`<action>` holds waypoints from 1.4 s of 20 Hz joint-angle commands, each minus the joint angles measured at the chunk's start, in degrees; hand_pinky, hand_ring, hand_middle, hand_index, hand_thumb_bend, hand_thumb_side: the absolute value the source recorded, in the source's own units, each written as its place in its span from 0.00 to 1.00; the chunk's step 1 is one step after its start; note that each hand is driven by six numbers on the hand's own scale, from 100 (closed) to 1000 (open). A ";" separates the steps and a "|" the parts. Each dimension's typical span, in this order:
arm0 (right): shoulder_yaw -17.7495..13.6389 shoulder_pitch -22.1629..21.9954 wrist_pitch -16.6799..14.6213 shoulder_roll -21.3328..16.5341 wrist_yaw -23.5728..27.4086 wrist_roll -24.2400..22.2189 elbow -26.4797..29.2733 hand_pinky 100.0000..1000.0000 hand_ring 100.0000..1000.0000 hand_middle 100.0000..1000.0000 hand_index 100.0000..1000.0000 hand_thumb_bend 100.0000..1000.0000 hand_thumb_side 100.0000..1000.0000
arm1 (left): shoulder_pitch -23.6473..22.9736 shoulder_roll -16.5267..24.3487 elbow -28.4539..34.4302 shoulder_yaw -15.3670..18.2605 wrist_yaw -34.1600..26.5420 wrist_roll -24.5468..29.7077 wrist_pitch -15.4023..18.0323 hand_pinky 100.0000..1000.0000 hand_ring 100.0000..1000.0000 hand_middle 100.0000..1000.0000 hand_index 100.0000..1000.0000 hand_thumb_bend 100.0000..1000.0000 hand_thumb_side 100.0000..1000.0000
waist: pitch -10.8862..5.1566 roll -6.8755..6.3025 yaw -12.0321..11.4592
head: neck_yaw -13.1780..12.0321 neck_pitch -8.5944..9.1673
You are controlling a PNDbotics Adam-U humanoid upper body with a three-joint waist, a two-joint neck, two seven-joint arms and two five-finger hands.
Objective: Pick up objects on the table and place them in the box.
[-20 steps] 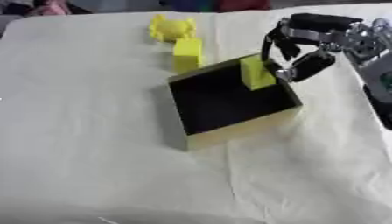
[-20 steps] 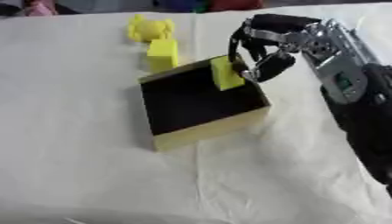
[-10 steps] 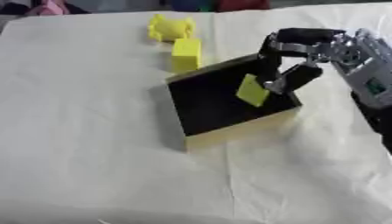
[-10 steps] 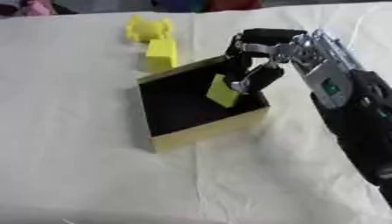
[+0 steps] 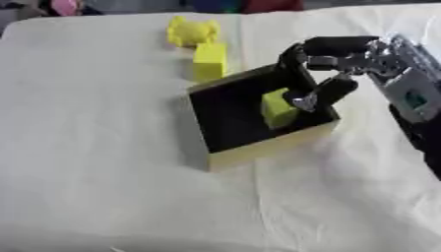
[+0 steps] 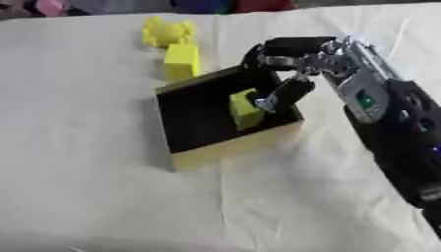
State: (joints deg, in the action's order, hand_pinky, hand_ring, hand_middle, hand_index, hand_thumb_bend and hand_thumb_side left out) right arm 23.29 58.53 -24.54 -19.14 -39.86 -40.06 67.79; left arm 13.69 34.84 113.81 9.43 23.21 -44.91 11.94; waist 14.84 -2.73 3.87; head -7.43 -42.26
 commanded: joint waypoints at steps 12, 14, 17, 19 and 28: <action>-11.92 1.30 4.20 2.06 -5.67 9.39 13.36 0.75 0.74 0.65 0.86 0.00 0.69 | 1.97 3.62 0.78 -1.04 -0.19 2.21 -1.30 0.67 0.70 0.73 0.94 0.02 0.58 | -0.70 0.14 -0.06 | -0.15 0.41; -14.36 1.50 5.73 2.83 -5.59 11.04 16.03 0.76 0.74 0.64 0.86 0.00 0.76 | 2.61 4.95 0.78 -1.70 0.31 3.58 -2.73 0.67 0.70 0.73 0.94 0.02 0.58 | -0.59 0.16 -0.28 | 0.38 0.54; -18.18 1.95 8.20 4.17 -5.24 13.56 19.96 0.77 0.75 0.65 0.87 0.00 0.81 | 3.91 7.31 0.78 -2.55 0.74 5.92 -5.16 0.67 0.70 0.73 0.95 0.01 0.58 | -0.30 0.25 -0.86 | 1.54 1.02; -20.29 2.25 9.88 5.11 -4.23 15.24 22.07 0.78 0.77 0.68 0.88 0.00 0.86 | 4.72 9.12 0.78 -3.21 1.15 7.57 -6.84 0.67 0.70 0.73 0.95 0.00 0.58 | 0.04 0.29 -1.24 | 2.24 1.69; -23.02 3.34 17.44 8.28 -0.25 22.80 28.34 0.77 0.76 0.66 0.87 0.00 0.86 | 8.87 17.39 0.78 -10.35 3.45 15.11 -13.86 0.70 0.72 0.74 0.95 0.03 0.64 | 1.87 0.20 -2.12 | 3.66 4.28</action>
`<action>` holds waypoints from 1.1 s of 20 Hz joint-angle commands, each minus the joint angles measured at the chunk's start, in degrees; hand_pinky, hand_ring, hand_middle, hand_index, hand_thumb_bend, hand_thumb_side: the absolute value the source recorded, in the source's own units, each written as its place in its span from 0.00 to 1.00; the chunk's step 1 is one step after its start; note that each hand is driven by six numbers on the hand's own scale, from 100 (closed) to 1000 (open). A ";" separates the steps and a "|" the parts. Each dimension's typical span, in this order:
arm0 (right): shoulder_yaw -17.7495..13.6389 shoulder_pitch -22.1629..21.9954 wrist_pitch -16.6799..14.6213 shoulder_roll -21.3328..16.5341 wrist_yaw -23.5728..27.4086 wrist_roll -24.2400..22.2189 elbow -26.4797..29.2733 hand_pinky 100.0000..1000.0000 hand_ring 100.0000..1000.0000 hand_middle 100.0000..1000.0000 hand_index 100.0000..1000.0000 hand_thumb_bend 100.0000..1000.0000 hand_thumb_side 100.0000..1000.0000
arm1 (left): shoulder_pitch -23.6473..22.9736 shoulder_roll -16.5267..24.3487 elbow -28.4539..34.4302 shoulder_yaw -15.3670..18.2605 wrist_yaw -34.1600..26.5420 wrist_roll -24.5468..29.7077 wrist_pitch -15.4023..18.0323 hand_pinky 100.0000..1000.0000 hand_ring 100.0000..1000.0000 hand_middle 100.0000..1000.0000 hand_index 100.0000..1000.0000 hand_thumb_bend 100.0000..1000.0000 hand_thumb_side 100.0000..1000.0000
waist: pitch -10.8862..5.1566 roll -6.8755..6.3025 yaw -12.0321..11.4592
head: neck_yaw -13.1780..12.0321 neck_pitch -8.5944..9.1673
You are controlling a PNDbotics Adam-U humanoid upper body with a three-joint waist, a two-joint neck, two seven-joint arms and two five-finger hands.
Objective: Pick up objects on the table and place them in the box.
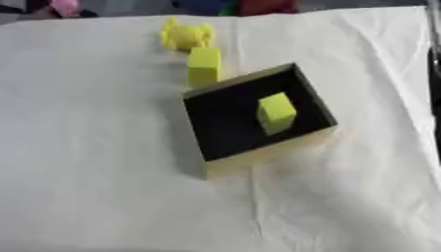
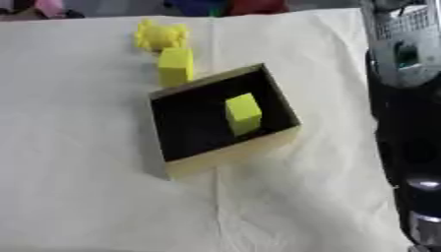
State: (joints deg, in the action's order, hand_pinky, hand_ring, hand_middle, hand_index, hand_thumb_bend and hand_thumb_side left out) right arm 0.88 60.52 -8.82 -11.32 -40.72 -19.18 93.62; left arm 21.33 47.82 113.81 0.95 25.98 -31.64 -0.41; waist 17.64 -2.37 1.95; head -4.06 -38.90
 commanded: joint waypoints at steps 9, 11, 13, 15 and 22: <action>3.24 1.22 9.94 5.17 -1.04 10.13 6.90 0.78 0.76 0.68 0.88 0.00 0.87 | 8.63 11.21 -2.79 -15.14 -0.90 10.06 -8.38 0.77 0.76 0.76 0.97 0.08 0.67 | -0.91 -1.05 0.57 | -0.44 0.63; 4.06 1.63 11.37 6.35 -1.88 11.87 6.66 0.78 0.76 0.68 0.87 0.00 0.87 | 10.55 11.17 -4.84 -17.97 -0.94 11.80 -8.31 0.77 0.76 0.76 0.97 0.14 0.67 | -0.97 -1.21 0.65 | -0.64 0.50; 4.85 2.01 11.94 7.61 -2.71 13.59 6.09 0.78 0.76 0.68 0.87 0.00 0.87 | 12.74 10.50 -7.31 -20.76 -0.90 13.51 -8.02 0.77 0.76 0.77 0.97 0.20 0.65 | -1.00 -1.37 0.64 | -0.74 0.34; 5.63 2.20 11.93 8.81 -3.53 15.38 5.31 0.78 0.76 0.67 0.87 0.00 0.87 | 15.40 9.23 -10.11 -23.66 -0.91 15.30 -7.73 0.78 0.77 0.77 0.96 0.26 0.63 | -1.05 -1.52 0.50 | -0.77 0.16; 9.50 2.12 9.81 11.81 -5.92 29.68 -1.80 0.78 0.76 0.67 0.87 0.00 0.87 | 28.55 2.47 -13.48 -20.19 2.68 53.86 -7.02 0.80 0.79 0.81 0.98 0.48 0.61 | -1.46 -1.63 -0.90 | -0.06 -0.41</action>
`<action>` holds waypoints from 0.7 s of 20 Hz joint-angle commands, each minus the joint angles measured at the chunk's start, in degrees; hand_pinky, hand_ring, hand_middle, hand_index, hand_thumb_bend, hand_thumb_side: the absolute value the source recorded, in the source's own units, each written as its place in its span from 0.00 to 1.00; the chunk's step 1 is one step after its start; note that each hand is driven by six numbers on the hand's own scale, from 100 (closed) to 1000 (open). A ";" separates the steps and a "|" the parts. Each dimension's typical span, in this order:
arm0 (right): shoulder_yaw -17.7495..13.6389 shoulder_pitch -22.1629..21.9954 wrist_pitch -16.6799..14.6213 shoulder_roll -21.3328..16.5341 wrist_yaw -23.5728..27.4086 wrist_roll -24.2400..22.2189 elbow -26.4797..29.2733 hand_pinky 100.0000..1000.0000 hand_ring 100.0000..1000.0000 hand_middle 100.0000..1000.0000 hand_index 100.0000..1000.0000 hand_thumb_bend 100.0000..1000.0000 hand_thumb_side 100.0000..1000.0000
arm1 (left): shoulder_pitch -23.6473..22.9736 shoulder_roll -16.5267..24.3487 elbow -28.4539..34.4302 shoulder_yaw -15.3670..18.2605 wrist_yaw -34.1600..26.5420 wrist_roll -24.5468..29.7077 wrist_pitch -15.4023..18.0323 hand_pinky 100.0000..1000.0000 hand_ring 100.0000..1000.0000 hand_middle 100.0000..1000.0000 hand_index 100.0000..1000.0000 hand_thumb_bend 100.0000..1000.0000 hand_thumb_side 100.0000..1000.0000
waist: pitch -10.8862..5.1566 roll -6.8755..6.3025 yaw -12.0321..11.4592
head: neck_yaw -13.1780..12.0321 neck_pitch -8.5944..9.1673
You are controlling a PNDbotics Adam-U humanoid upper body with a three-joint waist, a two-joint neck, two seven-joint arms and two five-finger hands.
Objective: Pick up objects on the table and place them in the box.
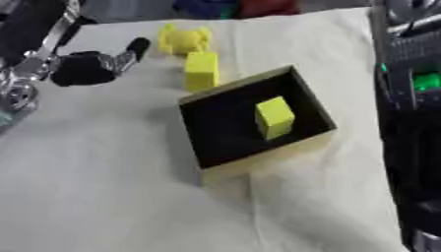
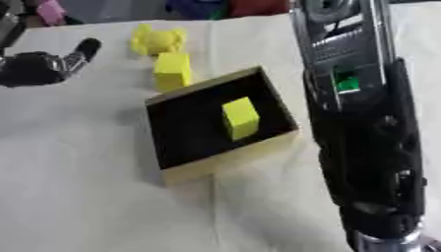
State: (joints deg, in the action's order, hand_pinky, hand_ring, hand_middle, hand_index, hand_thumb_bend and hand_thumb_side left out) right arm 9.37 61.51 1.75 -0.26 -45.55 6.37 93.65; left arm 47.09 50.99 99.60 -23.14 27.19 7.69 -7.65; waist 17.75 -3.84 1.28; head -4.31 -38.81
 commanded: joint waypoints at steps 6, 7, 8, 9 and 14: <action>1.27 1.52 -1.79 1.87 -2.46 6.79 -3.96 0.78 0.76 0.67 0.87 0.00 0.86 | 7.65 -4.15 -0.41 5.85 5.82 28.76 1.89 0.84 0.81 0.83 1.00 0.58 0.56 | -1.79 -0.15 0.00 | -0.27 -0.73; 1.29 1.55 -1.89 1.96 -2.56 6.88 -3.98 0.78 0.76 0.67 0.87 0.00 0.86 | 8.30 -4.70 -1.13 5.74 6.61 29.55 2.38 0.84 0.81 0.83 1.00 0.58 0.56 | -1.81 -0.14 0.08 | -0.32 -0.73; 1.30 1.54 -1.97 2.07 -2.62 6.94 -3.97 0.78 0.76 0.67 0.87 0.00 0.86 | 8.94 -5.28 -1.75 5.53 7.26 30.24 3.28 0.84 0.82 0.83 1.00 0.59 0.54 | -1.84 -0.12 0.18 | -0.39 -0.72; 1.30 1.49 -2.05 2.20 -2.65 7.00 -3.91 0.78 0.76 0.67 0.87 0.00 0.86 | 9.67 -5.96 -2.74 5.38 7.88 30.97 3.82 0.85 0.82 0.83 1.00 0.59 0.53 | -1.87 -0.12 0.27 | -0.47 -0.71; 1.14 1.13 -2.27 2.65 -2.81 7.27 -3.10 0.78 0.76 0.66 0.87 0.00 0.85 | 12.89 -9.02 -8.00 4.21 10.12 35.29 5.81 0.86 0.83 0.84 1.00 0.55 0.45 | -1.85 -0.19 0.78 | -1.01 -0.56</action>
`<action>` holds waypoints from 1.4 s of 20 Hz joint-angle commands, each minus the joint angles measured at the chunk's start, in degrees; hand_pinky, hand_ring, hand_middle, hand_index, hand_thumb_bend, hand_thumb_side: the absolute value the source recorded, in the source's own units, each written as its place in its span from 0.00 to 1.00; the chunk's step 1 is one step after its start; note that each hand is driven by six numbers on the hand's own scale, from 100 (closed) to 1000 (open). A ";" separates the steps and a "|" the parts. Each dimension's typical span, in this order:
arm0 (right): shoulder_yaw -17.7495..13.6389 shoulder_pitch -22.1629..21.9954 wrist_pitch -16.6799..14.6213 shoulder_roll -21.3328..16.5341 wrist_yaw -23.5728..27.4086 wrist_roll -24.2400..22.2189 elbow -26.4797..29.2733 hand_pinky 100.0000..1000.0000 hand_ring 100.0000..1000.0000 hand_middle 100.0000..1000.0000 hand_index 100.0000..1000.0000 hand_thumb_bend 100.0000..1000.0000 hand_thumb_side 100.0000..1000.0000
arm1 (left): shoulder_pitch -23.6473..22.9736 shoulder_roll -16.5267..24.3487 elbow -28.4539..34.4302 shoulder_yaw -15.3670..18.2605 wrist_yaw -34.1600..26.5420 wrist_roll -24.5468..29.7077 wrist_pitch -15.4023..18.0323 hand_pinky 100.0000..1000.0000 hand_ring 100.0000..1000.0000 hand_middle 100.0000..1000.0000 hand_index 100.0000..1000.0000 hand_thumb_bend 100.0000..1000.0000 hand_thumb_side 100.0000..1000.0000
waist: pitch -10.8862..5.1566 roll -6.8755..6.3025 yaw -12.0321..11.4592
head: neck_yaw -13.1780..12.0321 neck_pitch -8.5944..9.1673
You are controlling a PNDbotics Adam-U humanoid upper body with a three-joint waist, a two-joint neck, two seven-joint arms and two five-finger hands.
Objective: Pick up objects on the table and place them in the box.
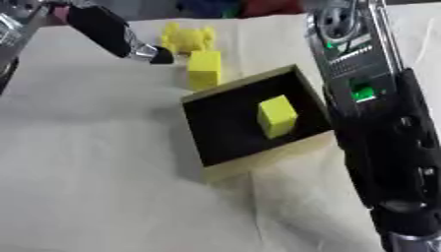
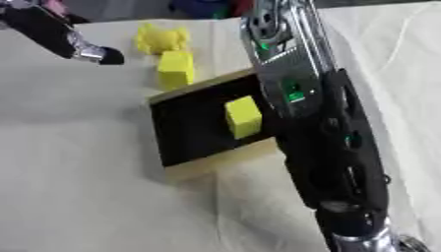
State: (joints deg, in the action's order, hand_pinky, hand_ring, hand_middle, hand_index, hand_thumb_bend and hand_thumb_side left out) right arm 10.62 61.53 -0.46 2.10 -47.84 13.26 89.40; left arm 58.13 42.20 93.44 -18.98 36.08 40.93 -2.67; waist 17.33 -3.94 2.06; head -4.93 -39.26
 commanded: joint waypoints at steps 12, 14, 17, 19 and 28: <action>-6.51 4.16 2.81 -0.91 -6.67 7.42 1.43 0.80 0.80 0.72 0.88 0.00 0.82 | 3.96 -3.80 -9.86 -1.14 4.28 7.44 2.47 0.86 0.85 0.84 1.00 0.53 0.46 | -1.65 0.02 1.81 | -2.14 -0.08; -8.61 5.07 4.10 -1.26 -7.15 9.36 0.52 0.80 0.81 0.72 0.89 0.00 0.83 | 4.11 -4.11 -10.83 -1.32 4.75 7.75 2.83 0.87 0.85 0.85 1.00 0.54 0.46 | -1.71 0.08 2.15 | -2.58 -0.09; -11.40 6.28 5.91 -1.89 -7.44 11.50 -0.85 0.80 0.81 0.72 0.88 0.00 0.86 | 4.28 -4.54 -12.29 -1.34 5.56 8.22 3.29 0.87 0.85 0.85 1.00 0.54 0.46 | -1.83 0.14 2.53 | -3.15 -0.09; -12.81 6.74 6.76 -2.11 -7.05 13.00 -1.22 0.80 0.81 0.72 0.88 0.00 0.87 | 4.45 -4.91 -13.54 -1.17 6.50 8.36 3.57 0.87 0.85 0.85 1.00 0.53 0.45 | -1.85 0.14 2.83 | -3.48 0.02; -15.33 7.52 8.63 -2.77 -5.72 15.85 -1.06 0.81 0.80 0.71 0.88 0.00 0.89 | 5.44 -6.85 -18.98 0.01 8.56 8.32 4.16 0.86 0.85 0.85 1.00 0.48 0.42 | -1.32 0.03 4.41 | -4.88 0.82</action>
State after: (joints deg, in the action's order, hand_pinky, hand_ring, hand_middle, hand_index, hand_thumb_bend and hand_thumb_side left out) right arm -4.34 67.59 7.96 0.22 -53.99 28.69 87.90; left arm 62.07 34.60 74.60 -19.93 44.36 49.25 1.21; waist 17.13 -3.99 6.57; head -9.48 -39.07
